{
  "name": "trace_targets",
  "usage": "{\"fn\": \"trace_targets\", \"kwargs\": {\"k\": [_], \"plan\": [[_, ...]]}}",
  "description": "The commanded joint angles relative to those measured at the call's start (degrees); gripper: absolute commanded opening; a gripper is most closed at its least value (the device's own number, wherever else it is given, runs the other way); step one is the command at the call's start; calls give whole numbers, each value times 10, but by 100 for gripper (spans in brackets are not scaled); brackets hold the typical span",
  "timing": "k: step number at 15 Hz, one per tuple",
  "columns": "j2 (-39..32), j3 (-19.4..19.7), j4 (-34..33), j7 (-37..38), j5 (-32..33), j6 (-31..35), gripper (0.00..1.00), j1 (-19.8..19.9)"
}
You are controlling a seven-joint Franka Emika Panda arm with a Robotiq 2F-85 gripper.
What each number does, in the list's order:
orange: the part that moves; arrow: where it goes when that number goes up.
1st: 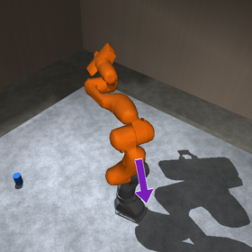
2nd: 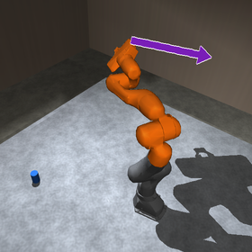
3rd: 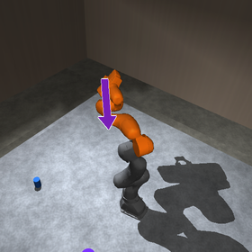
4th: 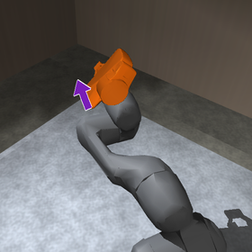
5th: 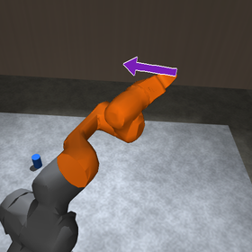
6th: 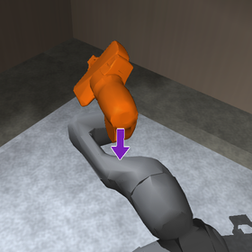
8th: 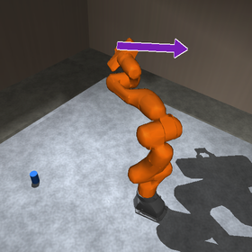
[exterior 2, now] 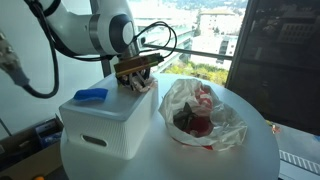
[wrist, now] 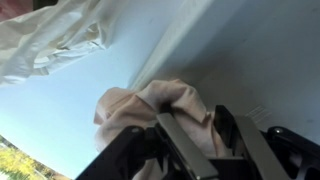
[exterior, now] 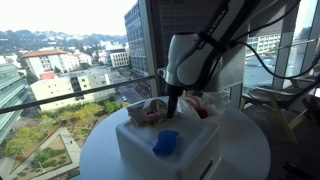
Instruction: Put all the objects on the basket into the carrier bag
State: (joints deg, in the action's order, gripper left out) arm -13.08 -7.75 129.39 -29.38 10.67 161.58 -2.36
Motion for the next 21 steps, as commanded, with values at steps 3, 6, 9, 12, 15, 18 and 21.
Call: {"fn": "trace_targets", "kwargs": {"k": [3,6,9,12,15,18,21], "plan": [[45,-16,33,-32,-27,21,9,25],[83,-13,36,-25,-38,20,4,27],[133,-9,33,-19,-71,16,10,33],[190,24,33,21,-48,24,10,26],[243,49,29,76,-5,36,10,36],[294,48,21,141,47,39,10,78],[316,63,26,156,76,3,24,79]]}}
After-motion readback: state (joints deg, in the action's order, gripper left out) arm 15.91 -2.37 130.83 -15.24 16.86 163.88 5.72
